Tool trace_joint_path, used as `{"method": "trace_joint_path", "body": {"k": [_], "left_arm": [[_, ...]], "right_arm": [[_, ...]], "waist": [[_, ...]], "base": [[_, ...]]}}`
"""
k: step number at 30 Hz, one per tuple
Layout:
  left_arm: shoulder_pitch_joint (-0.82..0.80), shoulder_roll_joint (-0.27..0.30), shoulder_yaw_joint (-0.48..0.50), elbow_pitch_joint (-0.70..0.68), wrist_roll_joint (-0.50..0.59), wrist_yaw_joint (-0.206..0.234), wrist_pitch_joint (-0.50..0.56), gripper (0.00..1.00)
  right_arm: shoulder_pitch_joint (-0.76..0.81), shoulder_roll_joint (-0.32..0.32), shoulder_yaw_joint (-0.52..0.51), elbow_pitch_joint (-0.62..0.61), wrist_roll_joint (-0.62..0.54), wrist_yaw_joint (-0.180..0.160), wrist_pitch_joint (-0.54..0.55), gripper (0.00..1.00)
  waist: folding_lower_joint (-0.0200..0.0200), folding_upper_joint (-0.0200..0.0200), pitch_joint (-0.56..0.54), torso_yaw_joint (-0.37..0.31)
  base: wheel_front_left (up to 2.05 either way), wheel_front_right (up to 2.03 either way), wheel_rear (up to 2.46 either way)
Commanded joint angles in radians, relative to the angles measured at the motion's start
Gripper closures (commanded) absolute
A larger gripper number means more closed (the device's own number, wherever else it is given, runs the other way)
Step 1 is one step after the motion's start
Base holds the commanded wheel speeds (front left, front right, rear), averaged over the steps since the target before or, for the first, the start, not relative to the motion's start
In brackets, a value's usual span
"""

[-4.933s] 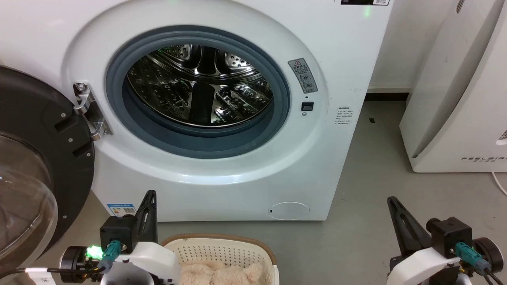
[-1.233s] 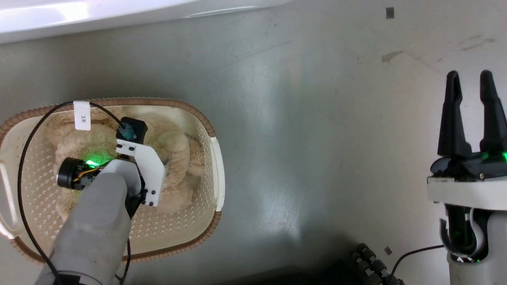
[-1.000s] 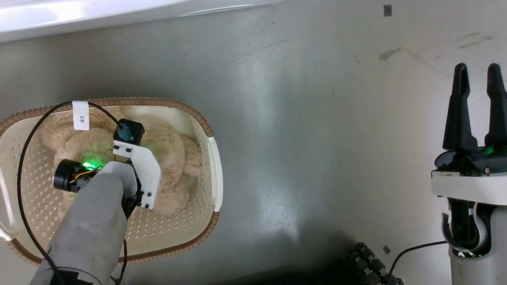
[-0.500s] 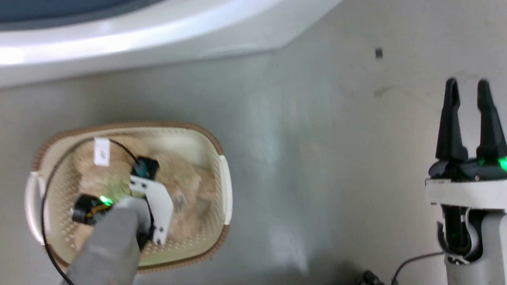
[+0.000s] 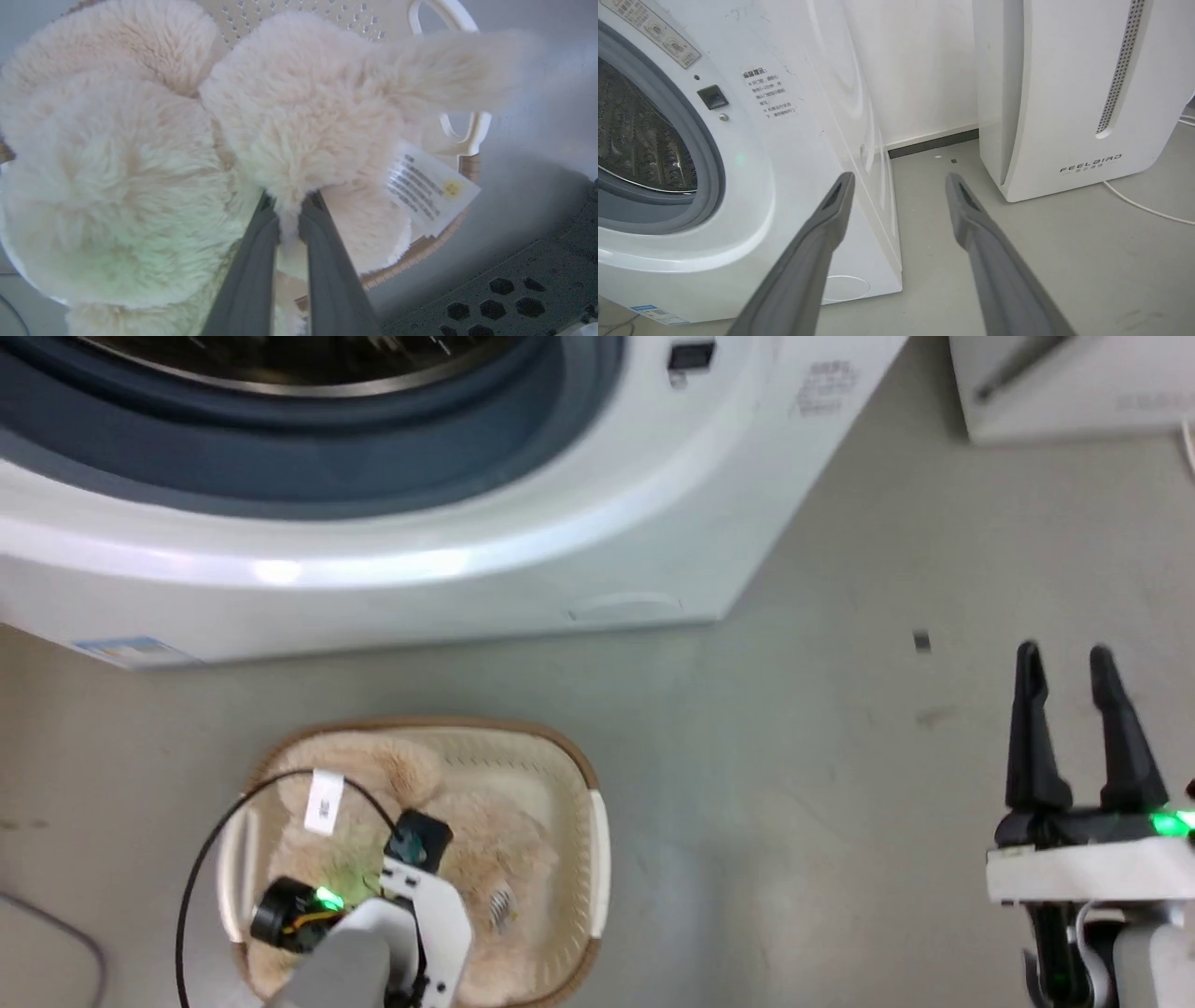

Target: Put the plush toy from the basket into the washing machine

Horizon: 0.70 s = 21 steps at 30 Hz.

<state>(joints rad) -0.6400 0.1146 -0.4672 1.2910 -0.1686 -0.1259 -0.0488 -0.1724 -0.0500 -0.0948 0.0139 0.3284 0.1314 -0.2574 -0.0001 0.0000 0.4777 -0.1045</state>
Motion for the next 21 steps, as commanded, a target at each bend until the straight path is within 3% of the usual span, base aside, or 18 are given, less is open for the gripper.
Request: {"method": "trace_joint_path", "body": {"k": [1,11,21], "left_arm": [[0.023,-0.005,-0.002,0.0,-0.01,-0.002,-0.036,1.0],[0.082,-0.022,0.008,-0.02,-0.055,-0.003,-0.177,1.0],[0.107,-0.016,0.041,-0.142,-0.092,0.019,-0.212,1.0]], "right_arm": [[0.026,0.0,-0.001,0.006,-0.009,-0.001,-0.004,0.0],[0.114,0.0,-0.002,0.022,-0.022,-0.001,-0.004,0.0],[0.167,0.0,-0.008,0.032,-0.023,-0.001,-0.004,0.0]], "waist": [[0.0001,0.0,-0.101,0.057],[0.0001,0.0,-0.245,0.11],[0.0001,0.0,-0.329,0.137]], "base": [[0.0,0.0,0.0],[0.0,0.0,0.0],[0.0,0.0,0.0]]}}
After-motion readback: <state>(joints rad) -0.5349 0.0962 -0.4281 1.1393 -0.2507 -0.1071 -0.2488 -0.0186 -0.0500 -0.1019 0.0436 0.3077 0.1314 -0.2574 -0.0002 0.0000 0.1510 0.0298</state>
